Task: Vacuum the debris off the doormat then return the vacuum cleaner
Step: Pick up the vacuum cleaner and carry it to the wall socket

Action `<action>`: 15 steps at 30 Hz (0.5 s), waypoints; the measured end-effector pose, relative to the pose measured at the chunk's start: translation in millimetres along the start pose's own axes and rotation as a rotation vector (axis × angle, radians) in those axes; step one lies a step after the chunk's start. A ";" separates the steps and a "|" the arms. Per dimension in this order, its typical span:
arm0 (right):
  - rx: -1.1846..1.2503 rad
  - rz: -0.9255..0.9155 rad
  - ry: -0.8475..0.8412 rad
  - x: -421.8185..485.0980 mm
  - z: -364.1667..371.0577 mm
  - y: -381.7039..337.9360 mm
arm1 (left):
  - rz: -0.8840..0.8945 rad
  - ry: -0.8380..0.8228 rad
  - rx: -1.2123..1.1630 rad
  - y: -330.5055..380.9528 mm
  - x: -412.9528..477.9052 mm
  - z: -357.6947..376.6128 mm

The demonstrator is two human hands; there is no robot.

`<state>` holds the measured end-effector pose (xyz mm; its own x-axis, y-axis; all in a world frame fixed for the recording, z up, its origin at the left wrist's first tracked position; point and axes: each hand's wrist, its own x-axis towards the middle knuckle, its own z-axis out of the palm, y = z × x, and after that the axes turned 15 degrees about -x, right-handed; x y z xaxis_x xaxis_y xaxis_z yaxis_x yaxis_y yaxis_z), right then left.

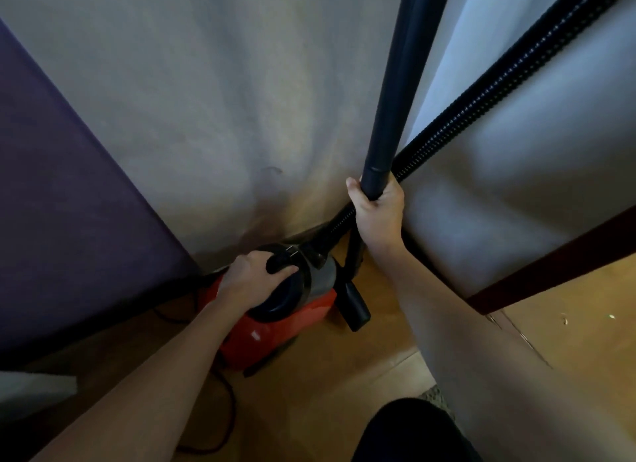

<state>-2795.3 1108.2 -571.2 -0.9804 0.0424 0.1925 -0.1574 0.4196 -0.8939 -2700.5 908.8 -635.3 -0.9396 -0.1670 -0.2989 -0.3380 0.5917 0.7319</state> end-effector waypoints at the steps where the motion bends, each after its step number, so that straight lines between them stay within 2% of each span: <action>1: 0.002 0.006 -0.006 0.3 1.9 5.3 | 0.004 -0.008 -0.004 -4.3 3.3 4.0; 9: 0.040 0.074 0.007 8.0 5.6 36.5 | 0.011 -0.045 -0.026 -18.5 20.8 25.9; 15: 0.019 0.031 0.004 23.0 2.0 56.3 | 0.050 0.001 -0.013 -19.8 32.2 41.3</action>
<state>-2826.9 1131.1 -617.9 -0.9844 0.0585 0.1658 -0.1289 0.4011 -0.9069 -2721.9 924.3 -684.7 -0.9553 -0.1388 -0.2610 -0.2915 0.5893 0.7535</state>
